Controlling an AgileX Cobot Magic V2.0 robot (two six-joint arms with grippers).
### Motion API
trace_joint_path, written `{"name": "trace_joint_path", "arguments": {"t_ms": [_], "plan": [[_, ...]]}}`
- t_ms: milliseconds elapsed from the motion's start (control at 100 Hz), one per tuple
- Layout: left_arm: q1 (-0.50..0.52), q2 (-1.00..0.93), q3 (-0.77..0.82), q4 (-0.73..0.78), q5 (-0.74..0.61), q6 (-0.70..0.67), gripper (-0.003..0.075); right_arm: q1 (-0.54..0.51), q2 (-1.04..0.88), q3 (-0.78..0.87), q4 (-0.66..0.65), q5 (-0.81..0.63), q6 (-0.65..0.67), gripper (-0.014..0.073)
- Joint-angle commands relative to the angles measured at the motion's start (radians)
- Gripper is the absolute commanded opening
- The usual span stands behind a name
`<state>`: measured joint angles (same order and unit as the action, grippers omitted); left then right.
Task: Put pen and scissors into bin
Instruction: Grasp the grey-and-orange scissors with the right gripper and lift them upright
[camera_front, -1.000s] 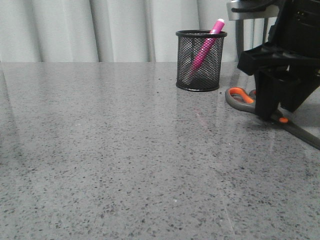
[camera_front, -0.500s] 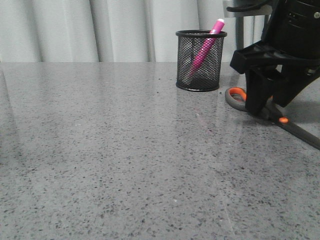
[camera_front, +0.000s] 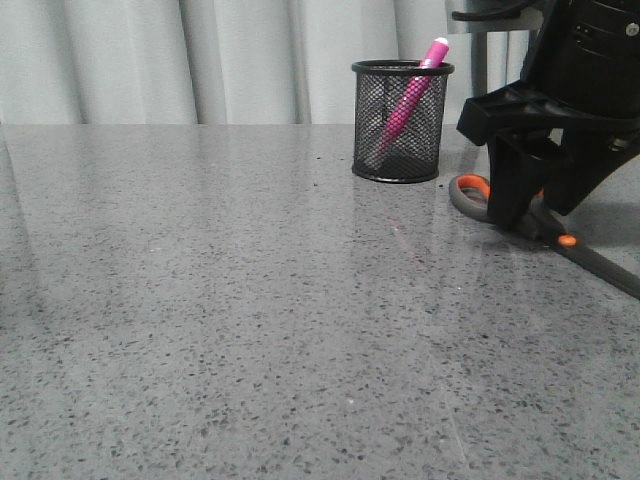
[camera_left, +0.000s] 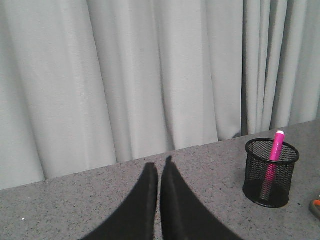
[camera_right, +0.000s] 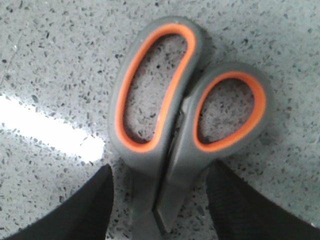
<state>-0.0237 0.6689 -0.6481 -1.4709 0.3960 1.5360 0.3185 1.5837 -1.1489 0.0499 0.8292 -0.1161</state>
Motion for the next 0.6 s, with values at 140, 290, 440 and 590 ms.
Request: {"name": "trace_joint_path", "arguments": {"t_ms": [140,290,440,590], "plan": [[-0.007,-0.002,-0.028,-0.041,-0.008,0.002,-0.0019,0.001,-0.030,-0.029,0.004,-0.005,-0.002,0.0372],[-0.007,-0.002,-0.028,-0.043,-0.008,0.002,-0.0019,0.001,-0.028,-0.029,0.004,0.002,0.006,0.0372],[-0.007,-0.002,-0.028,-0.048,-0.008,0.002,-0.0019,-0.001,-0.014,-0.029,0.004,0.017,0.008,0.0372],[-0.007,-0.002,-0.028,-0.048,-0.008,0.002,-0.0019,-0.001,0.006,-0.029,0.004,0.024,0.019,0.0372]]}}
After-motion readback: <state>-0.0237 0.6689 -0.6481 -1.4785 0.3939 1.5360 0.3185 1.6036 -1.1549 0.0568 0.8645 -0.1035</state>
